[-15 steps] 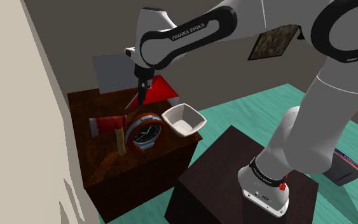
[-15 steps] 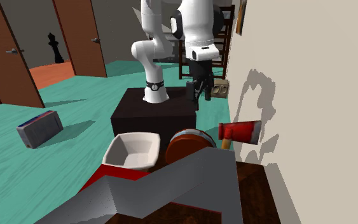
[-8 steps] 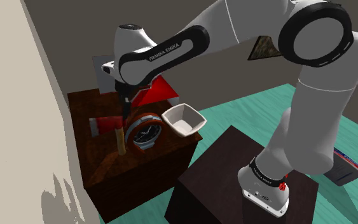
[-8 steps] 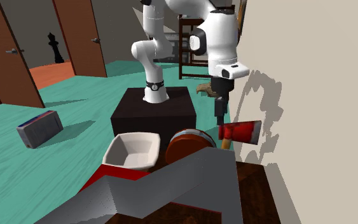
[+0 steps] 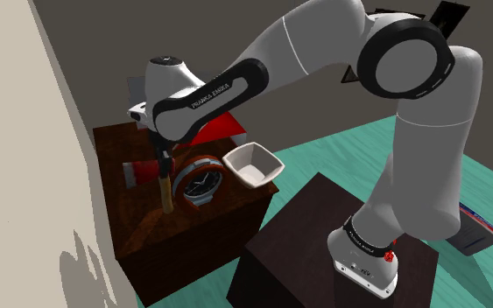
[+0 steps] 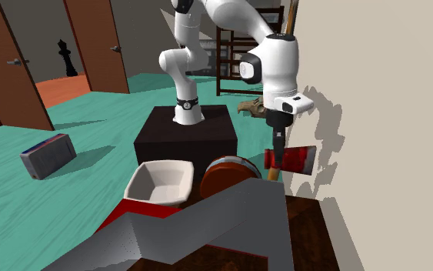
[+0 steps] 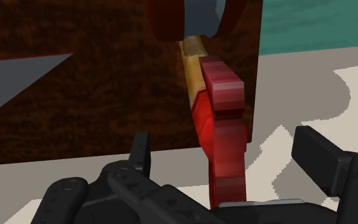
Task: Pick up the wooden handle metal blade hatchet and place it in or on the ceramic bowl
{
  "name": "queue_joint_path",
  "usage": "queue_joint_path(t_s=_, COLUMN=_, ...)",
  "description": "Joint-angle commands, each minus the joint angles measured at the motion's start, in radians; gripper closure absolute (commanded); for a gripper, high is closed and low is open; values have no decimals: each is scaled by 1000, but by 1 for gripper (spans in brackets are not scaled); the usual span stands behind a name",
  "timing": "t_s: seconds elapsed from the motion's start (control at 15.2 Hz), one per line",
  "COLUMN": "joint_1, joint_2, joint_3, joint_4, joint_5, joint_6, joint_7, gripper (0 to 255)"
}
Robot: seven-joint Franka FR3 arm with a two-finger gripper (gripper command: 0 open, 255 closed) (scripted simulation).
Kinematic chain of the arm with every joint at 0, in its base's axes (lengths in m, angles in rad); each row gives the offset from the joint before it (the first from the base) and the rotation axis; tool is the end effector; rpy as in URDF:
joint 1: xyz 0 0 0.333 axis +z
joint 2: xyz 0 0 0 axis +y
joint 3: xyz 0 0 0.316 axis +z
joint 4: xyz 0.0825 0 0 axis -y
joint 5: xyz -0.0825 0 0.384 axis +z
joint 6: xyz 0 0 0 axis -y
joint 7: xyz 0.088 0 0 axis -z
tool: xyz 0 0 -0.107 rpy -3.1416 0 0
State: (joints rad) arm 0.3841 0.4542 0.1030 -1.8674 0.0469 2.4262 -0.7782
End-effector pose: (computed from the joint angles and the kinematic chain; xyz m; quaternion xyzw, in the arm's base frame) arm 0.5752 0.2998 0.2833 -0.8182 -0.5711 -0.0581 0.0304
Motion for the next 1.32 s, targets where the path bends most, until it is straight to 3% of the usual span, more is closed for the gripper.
queue_joint_path(t_s=0.0, joint_1=1, joint_2=21, joint_3=-1, joint_4=2, joint_5=-1, joint_6=19, joint_7=-1, gripper=0)
queue_joint_path(t_s=0.59, joint_1=1, joint_2=26, joint_3=-1, joint_4=3, joint_5=-1, joint_6=24, joint_7=-1, gripper=0)
queue_joint_path(t_s=0.66, joint_1=1, joint_2=26, joint_3=-1, joint_4=3, joint_5=-1, joint_6=24, joint_7=-1, gripper=255)
queue_joint_path(t_s=1.25, joint_1=1, joint_2=27, joint_3=-1, joint_4=3, joint_5=-1, joint_6=24, joint_7=-1, gripper=255)
